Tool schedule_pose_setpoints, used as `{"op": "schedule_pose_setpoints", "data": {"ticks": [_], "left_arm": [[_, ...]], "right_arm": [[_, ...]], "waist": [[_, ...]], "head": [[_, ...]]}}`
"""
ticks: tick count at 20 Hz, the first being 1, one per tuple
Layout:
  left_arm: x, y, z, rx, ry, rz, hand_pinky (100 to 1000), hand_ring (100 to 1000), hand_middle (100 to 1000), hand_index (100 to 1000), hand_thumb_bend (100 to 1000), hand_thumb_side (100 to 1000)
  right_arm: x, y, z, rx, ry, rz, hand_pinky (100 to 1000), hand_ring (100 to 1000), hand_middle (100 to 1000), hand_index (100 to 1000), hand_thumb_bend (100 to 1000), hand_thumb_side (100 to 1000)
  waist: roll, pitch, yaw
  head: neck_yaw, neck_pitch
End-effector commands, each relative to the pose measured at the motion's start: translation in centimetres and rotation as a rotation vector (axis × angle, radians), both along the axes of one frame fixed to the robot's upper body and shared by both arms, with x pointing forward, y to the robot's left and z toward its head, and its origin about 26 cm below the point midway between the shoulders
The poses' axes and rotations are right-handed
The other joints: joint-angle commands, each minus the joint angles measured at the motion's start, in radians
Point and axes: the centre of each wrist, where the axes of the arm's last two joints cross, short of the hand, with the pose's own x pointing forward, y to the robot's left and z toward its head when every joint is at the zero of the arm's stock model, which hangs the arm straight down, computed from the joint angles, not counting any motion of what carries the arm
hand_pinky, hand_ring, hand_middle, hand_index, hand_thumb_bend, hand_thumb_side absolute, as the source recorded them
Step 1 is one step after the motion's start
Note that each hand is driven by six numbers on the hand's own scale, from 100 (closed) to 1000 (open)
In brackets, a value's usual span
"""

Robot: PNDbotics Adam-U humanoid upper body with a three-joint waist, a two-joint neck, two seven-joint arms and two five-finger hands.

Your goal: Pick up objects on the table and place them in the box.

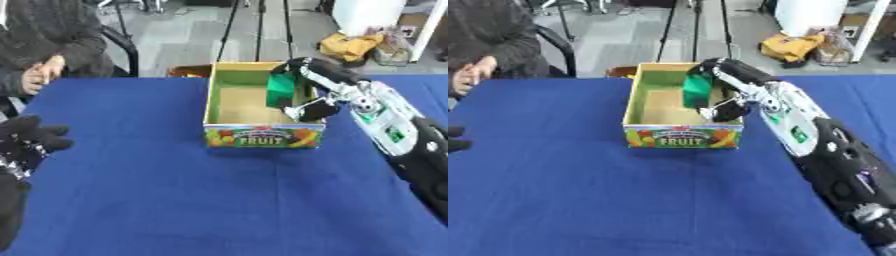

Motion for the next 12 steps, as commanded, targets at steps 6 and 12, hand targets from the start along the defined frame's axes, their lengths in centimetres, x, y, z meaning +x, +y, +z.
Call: {"op": "schedule_pose_setpoints", "data": {"ticks": [6,12], "left_arm": [[-0.2,-0.9,1.4,-0.002,-0.057,-0.062,757,773,567,783,752,677],[-0.2,-1.0,1.5,-0.006,-0.061,-0.064,757,774,567,783,755,679]], "right_arm": [[0.7,-4.3,0.7,0.001,-0.037,-0.148,692,643,773,915,100,278],[0.9,-4.5,0.7,-0.037,-0.044,-0.142,922,973,889,942,100,557]], "waist": [[0.002,0.011,0.069],[0.0,0.022,0.06]], "head": [[-0.094,-0.058],[-0.106,-0.062]]}}
